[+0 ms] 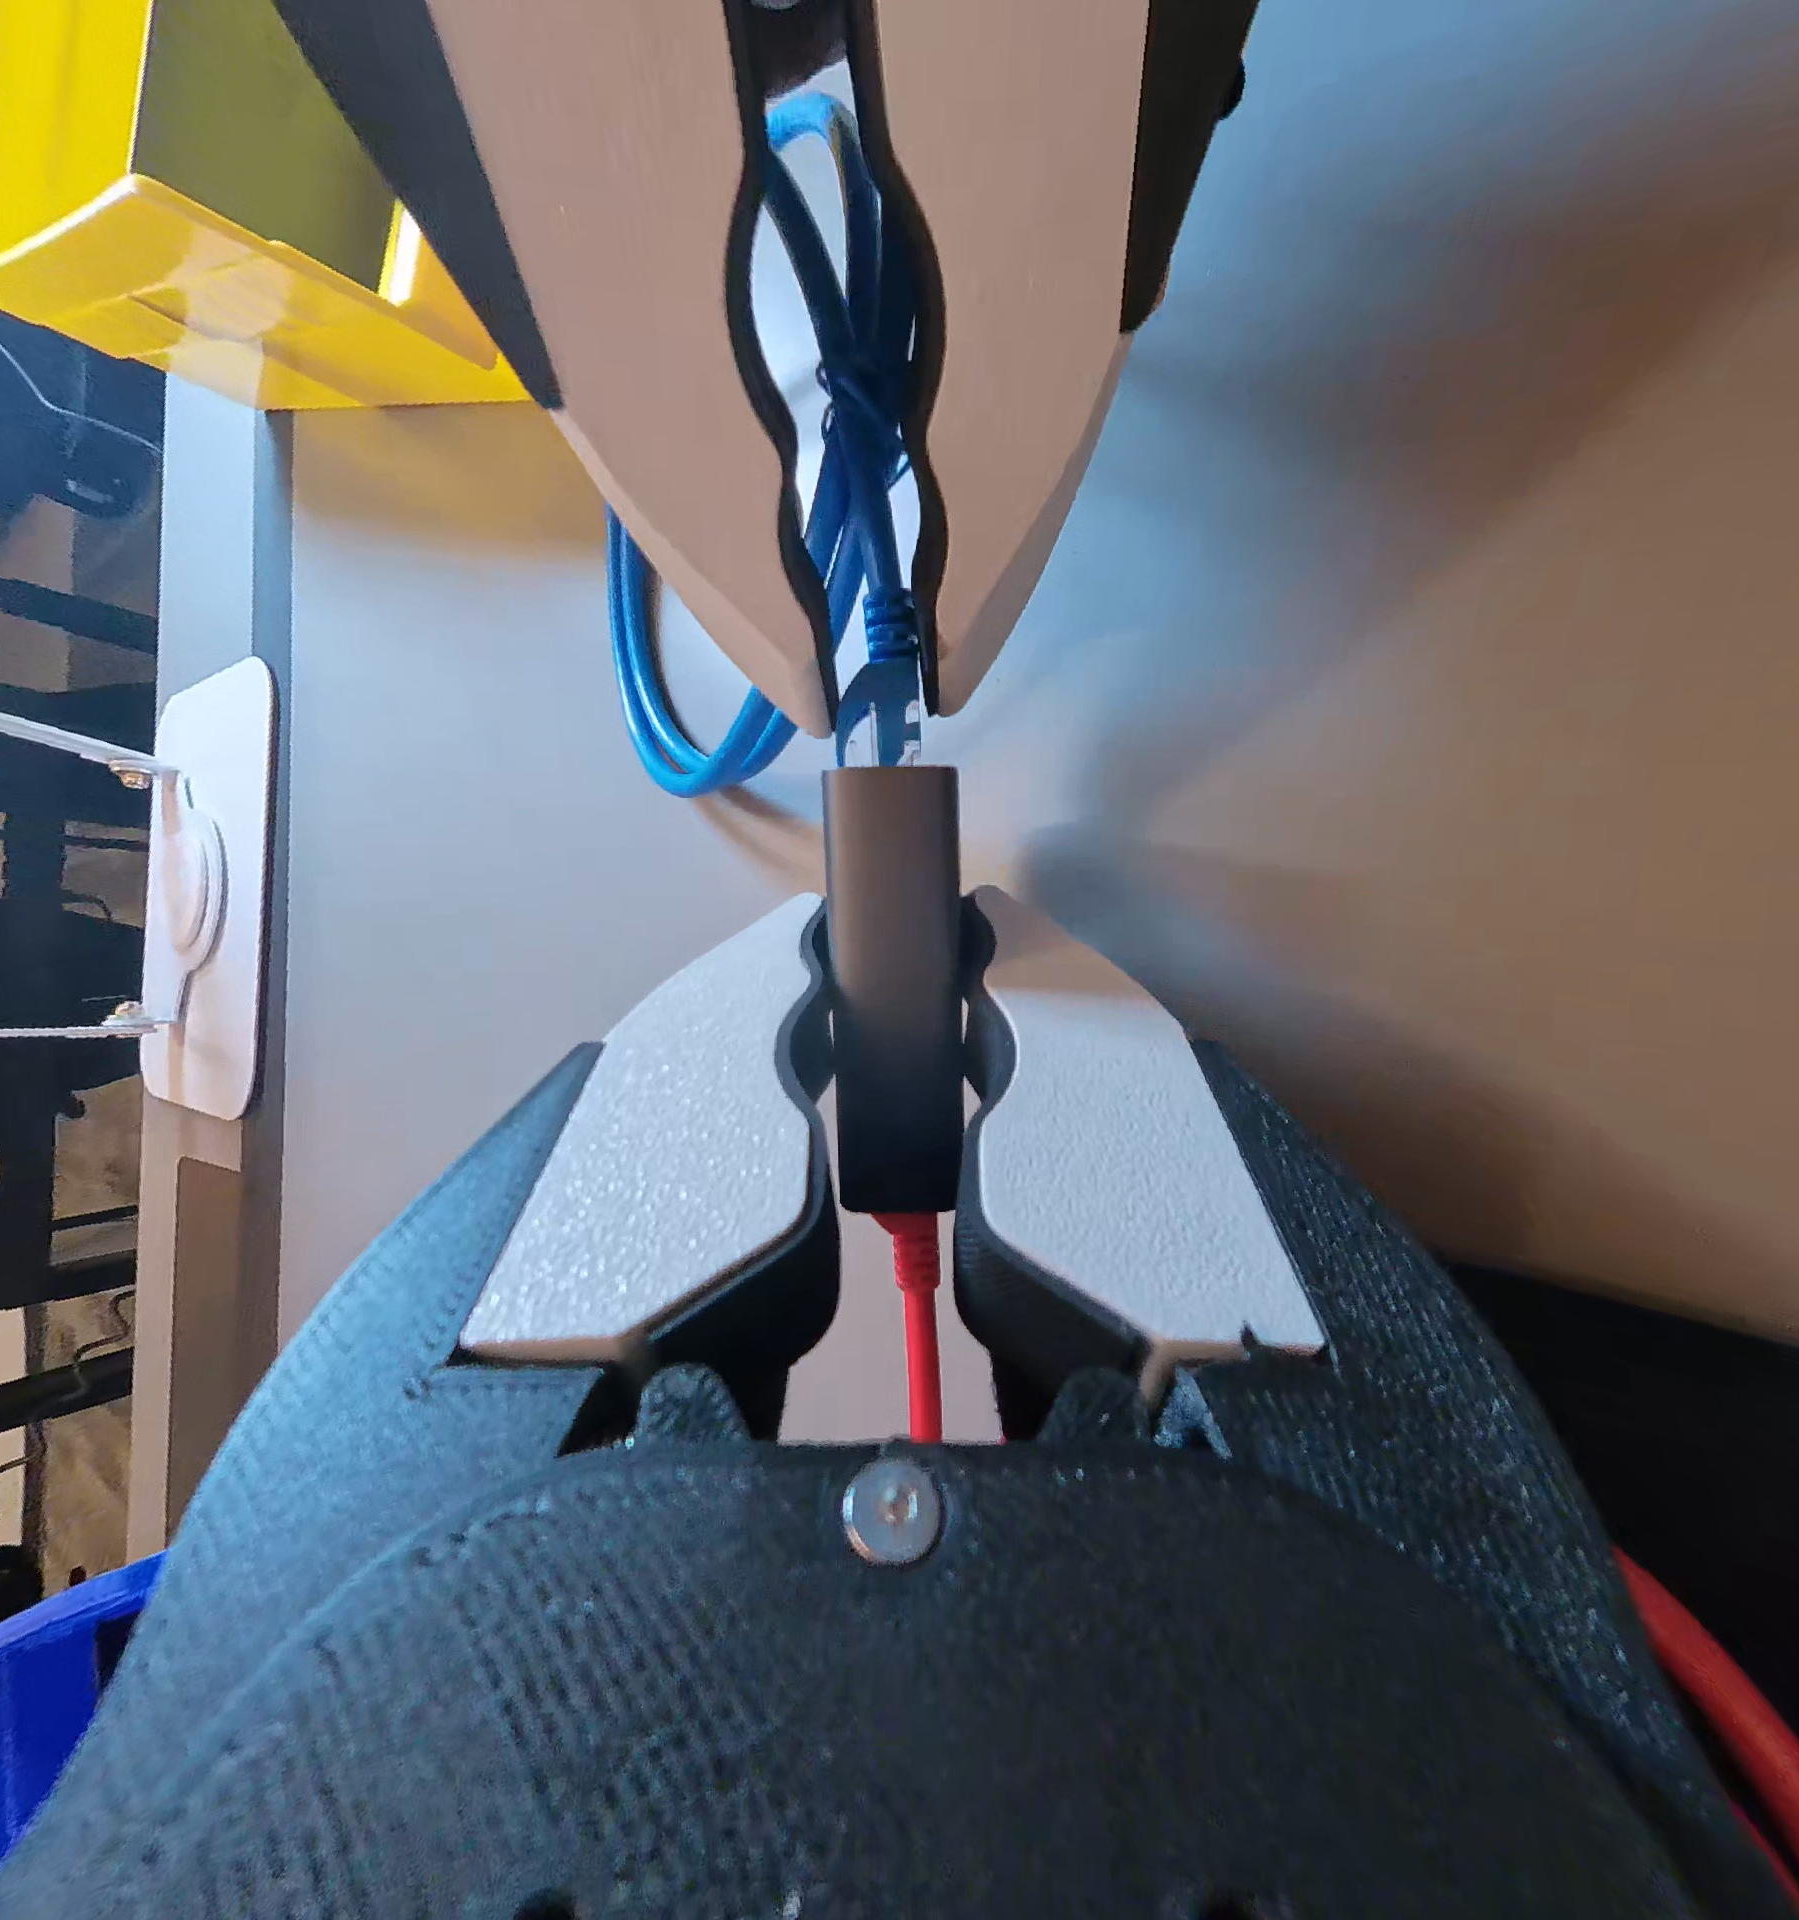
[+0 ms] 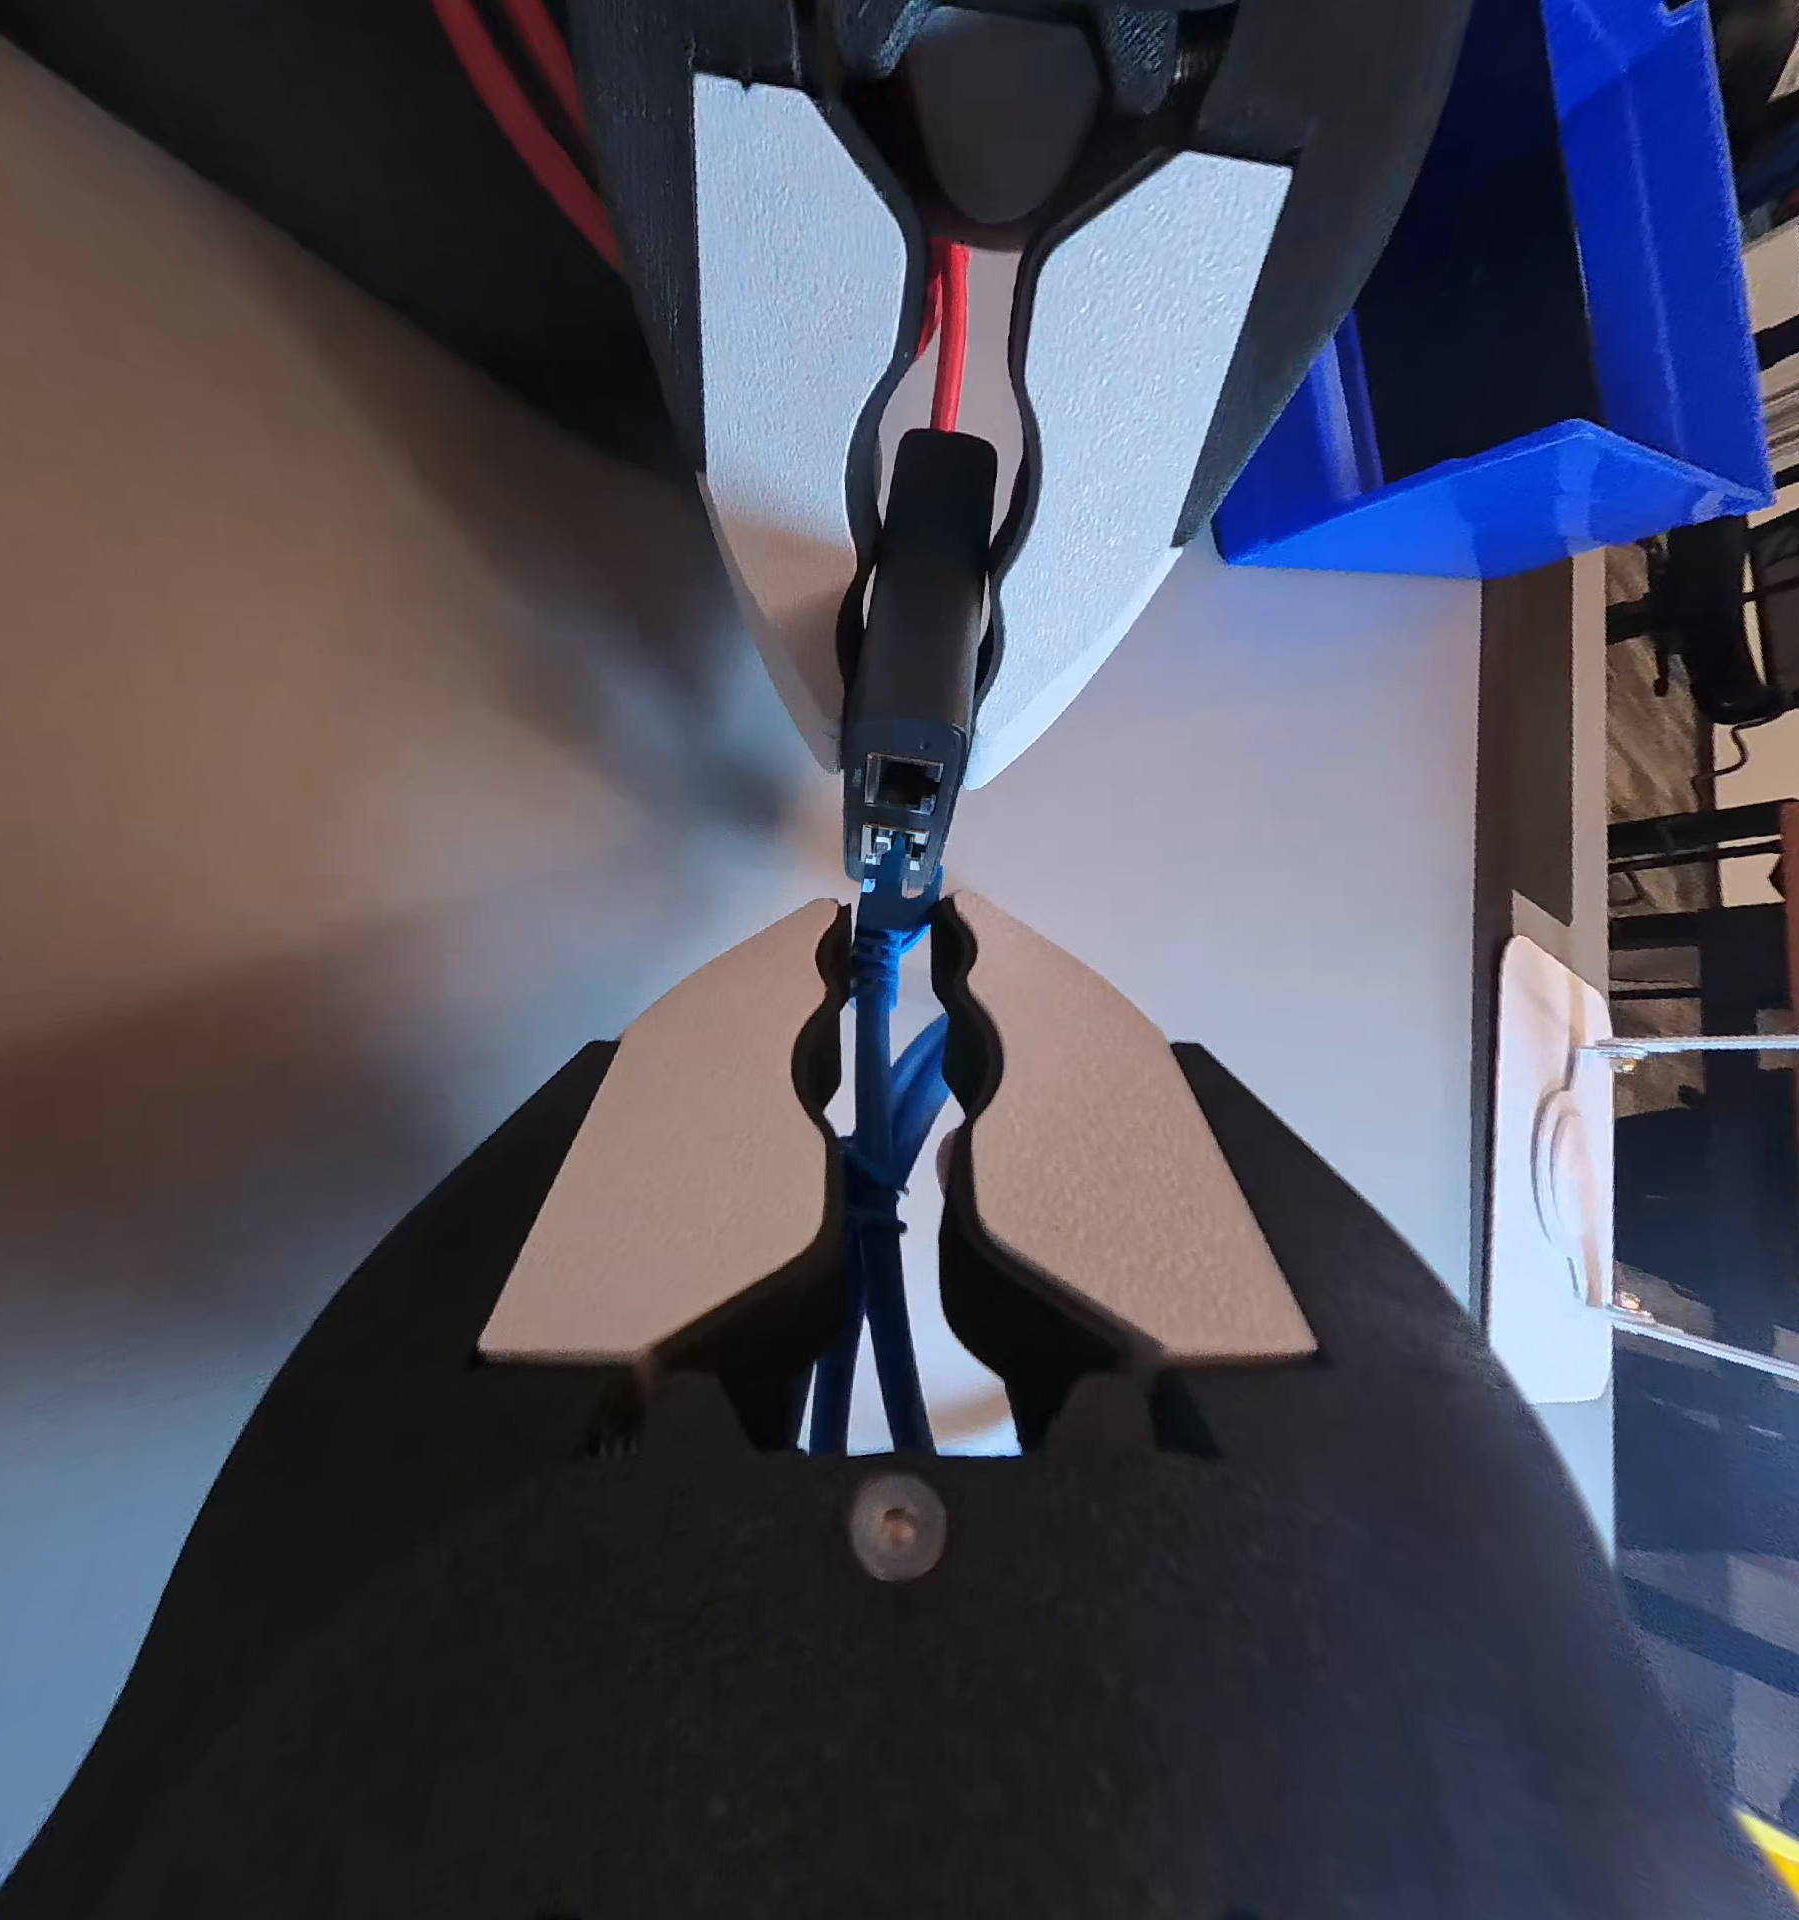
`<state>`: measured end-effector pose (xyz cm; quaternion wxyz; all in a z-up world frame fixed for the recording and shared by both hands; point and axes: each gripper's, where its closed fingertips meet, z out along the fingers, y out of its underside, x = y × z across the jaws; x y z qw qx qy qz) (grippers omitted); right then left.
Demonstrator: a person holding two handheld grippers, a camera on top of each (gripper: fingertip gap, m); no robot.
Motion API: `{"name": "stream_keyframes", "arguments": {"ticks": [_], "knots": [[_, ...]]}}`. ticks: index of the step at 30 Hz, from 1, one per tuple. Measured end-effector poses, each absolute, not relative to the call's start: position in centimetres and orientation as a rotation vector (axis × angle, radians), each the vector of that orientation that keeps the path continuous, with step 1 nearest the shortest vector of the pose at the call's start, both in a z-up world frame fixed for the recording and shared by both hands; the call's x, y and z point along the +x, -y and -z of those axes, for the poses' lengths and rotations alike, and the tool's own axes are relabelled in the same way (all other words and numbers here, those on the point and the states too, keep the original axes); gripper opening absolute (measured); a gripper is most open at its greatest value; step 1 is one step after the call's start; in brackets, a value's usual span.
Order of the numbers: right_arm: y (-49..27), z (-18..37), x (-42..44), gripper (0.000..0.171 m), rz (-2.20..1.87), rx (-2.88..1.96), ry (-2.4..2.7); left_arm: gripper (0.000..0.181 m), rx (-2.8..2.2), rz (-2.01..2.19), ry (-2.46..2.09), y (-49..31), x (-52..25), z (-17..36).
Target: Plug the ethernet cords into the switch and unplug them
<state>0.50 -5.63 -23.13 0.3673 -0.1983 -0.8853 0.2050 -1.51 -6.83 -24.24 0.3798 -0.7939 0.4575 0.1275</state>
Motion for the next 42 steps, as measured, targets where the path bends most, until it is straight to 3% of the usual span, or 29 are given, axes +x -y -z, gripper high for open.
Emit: {"name": "stream_keyframes", "arguments": {"ticks": [14, 19, 25, 31, 38, 42], "knots": [[5.4, 22.5, 0.5, 0.014, -0.649, -0.613, 2.259, 0.022, -2.068, -0.350, -1.113, 6.5, -2.1, 24.2], [5.0, 22.0, 0.3, 0.021, -0.515, -0.557, 2.308, 0.021, -2.087, -0.443, -1.116, 6.3, -2.9, 24.3], [3.5, 16.8, 0.2, 0.020, -0.668, -0.645, 2.185, 0.022, -2.097, -0.471, -1.086, 6.2, -4.0, 24.2], [5.4, 22.0, -0.5, 0.022, -0.576, -0.573, 2.291, 0.022, -2.030, -0.448, -1.104, 6.0, -3.0, 23.4], [5.8, 22.2, -0.9, 0.008, -0.653, -0.572, 2.234, 0.021, -2.029, -0.377, -1.078, 6.1, -2.9, 23.5], [5.6, 21.1, -1.4, 0.021, -0.691, -0.594, 2.138, 0.021, -2.027, -0.358, -1.054, 6.4, -3.2, 22.9]]}}
